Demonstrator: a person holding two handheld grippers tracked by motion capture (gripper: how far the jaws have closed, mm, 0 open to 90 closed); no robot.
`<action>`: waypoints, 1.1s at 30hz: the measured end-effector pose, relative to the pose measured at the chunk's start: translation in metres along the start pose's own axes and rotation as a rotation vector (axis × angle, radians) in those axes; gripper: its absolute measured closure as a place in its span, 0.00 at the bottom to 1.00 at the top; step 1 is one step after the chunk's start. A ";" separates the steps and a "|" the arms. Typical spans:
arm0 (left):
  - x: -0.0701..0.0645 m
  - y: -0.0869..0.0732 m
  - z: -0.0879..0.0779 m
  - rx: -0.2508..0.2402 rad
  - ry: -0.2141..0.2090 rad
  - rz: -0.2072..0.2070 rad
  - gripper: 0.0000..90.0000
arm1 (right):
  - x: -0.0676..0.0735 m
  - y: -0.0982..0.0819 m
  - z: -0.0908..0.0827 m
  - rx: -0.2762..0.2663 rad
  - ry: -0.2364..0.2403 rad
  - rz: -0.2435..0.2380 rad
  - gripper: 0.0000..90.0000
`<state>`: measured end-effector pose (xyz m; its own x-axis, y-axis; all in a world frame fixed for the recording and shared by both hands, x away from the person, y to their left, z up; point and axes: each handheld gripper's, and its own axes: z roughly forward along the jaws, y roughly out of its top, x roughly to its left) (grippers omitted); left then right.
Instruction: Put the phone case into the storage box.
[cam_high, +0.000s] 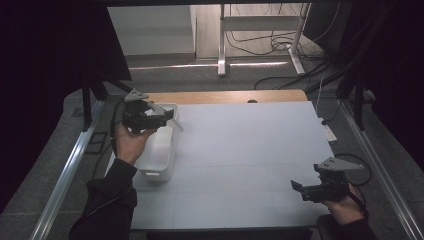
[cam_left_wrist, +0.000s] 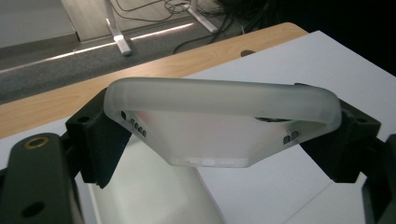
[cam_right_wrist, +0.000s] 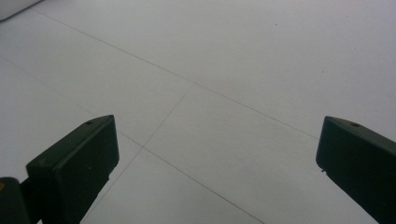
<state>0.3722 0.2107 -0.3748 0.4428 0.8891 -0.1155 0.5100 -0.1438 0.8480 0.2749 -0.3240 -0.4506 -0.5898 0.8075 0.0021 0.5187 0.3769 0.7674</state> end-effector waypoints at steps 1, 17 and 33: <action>0.001 0.001 0.000 -0.002 0.007 -0.003 0.19 | 0.000 0.000 0.000 0.000 0.000 0.001 0.00; 0.017 0.007 0.008 0.028 0.114 -0.048 0.19 | 0.001 0.000 0.001 0.012 0.015 -0.012 0.00; 0.030 0.010 0.032 0.092 0.176 -0.075 0.19 | 0.002 0.000 0.001 0.008 0.017 -0.019 0.00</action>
<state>0.4135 0.2220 -0.3863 0.2691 0.9600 -0.0774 0.6057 -0.1062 0.7886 0.2743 -0.3222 -0.4507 -0.6102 0.7922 -0.0012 0.5120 0.3955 0.7625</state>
